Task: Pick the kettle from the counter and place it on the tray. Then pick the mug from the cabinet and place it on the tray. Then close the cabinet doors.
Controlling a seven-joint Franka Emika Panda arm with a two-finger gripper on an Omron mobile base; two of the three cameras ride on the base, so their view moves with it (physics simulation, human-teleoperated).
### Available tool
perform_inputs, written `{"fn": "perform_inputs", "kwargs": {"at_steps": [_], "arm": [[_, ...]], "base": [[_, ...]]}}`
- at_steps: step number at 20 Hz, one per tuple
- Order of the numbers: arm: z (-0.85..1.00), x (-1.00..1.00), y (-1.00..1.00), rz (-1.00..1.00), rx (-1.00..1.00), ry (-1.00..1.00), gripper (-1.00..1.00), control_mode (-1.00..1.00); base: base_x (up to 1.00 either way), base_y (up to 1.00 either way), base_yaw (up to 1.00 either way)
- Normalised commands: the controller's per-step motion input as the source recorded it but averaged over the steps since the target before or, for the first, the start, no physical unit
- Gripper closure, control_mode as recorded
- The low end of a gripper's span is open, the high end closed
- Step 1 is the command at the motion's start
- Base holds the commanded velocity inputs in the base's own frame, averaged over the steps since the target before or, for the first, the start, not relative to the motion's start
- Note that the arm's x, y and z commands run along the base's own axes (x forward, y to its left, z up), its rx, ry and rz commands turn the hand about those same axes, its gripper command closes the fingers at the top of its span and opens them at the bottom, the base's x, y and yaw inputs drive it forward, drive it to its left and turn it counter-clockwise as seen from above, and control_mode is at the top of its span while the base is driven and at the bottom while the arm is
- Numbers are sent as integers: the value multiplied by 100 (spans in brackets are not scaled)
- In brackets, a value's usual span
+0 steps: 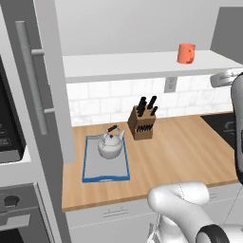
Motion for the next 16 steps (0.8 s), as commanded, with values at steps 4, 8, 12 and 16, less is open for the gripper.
{"fn": "perform_inputs", "kwargs": {"at_steps": [4,8,12,16], "arm": [[0,36,0,0,0,3,-100,-100],[0,28,0,0,-1,11,-100,-100],[-1,34,0,0,-2,8,-100,-100],[-2,32,-1,0,0,-2,-100,-100]], "base": [[0,0,0],[0,0,0],[0,0,0],[0,0,0]]}}
